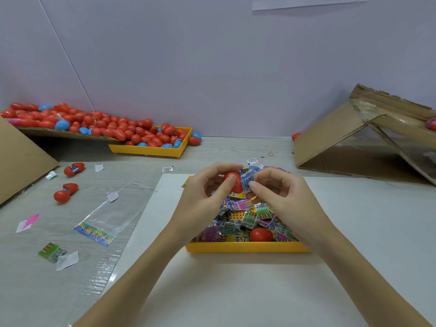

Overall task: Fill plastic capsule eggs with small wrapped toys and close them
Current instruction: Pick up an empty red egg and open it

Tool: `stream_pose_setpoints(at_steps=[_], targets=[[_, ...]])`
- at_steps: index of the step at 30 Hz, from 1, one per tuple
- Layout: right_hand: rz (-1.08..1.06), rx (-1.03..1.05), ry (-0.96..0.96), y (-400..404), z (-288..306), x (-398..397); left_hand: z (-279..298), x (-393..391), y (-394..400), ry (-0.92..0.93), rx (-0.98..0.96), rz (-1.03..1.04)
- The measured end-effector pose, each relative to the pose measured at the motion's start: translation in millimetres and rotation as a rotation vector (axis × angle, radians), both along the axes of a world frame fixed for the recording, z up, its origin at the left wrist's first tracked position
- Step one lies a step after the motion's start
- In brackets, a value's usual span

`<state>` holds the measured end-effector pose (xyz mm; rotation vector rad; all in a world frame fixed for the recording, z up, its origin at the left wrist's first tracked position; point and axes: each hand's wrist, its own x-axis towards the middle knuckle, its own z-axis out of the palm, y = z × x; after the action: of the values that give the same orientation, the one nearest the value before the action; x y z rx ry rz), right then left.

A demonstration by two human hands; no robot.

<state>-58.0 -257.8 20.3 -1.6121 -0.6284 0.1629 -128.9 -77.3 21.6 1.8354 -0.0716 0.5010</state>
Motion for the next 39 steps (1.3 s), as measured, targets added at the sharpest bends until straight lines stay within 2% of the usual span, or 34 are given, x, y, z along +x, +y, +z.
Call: stream_pose_setpoints(at_steps=[6,14,31,39], targets=[[0.027,-0.011,-0.017,-0.1,-1.8,1.4,1.4,-0.9,-0.1,0.018,-0.039,-0.034],[0.070,0.024,0.066,-1.3,-0.6,2.2,2.7,-1.6,-0.4,0.033,-0.031,-0.056],[0.081,-0.069,0.001,0.0,2.5,-2.7,1.1,-0.2,1.8,0.026,-0.090,-0.036],[0.117,-0.062,0.018,-1.1,4.2,-2.6,4.8,-1.5,3.0,0.032,-0.132,-0.107]])
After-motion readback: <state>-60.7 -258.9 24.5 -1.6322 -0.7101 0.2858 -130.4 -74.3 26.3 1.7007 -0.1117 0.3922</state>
